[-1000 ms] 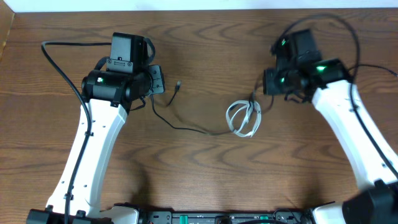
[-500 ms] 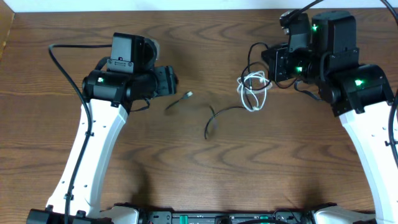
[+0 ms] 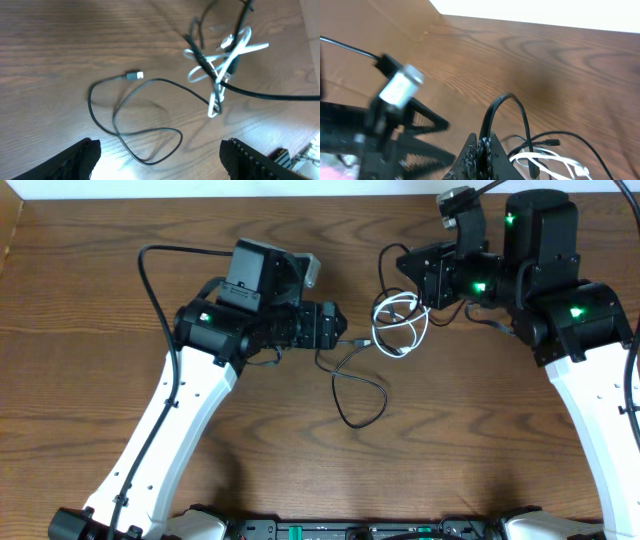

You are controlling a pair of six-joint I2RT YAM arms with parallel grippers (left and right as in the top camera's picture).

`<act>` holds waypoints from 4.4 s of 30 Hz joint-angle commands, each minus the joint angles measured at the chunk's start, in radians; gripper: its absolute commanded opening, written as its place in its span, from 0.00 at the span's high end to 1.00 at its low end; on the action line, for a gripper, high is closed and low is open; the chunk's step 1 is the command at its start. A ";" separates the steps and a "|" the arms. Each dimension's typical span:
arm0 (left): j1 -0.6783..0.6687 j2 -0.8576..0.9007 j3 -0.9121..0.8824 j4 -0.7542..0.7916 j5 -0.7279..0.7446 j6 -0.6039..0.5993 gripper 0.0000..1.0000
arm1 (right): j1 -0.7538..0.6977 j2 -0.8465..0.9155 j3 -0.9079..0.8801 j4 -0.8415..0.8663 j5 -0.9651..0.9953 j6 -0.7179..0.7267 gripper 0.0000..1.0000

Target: Untangle cables

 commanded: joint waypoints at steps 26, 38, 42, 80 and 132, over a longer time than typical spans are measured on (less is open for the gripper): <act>-0.037 0.096 0.006 0.243 0.226 0.005 0.33 | 0.002 -0.005 0.013 0.250 -0.293 0.377 0.99; -0.037 0.108 0.006 0.250 0.226 0.005 0.56 | 0.002 -0.005 0.013 0.417 -0.375 0.455 0.99; -0.037 0.115 0.006 0.249 0.222 0.006 0.77 | 0.002 -0.005 0.013 0.462 -0.393 0.455 0.99; 0.090 0.113 0.006 -0.066 -0.441 0.063 0.92 | -0.441 0.000 0.012 -0.333 1.276 0.223 0.99; 0.137 -0.140 0.006 0.272 0.125 0.077 0.92 | -0.238 0.052 -0.303 -0.308 0.237 -0.265 0.07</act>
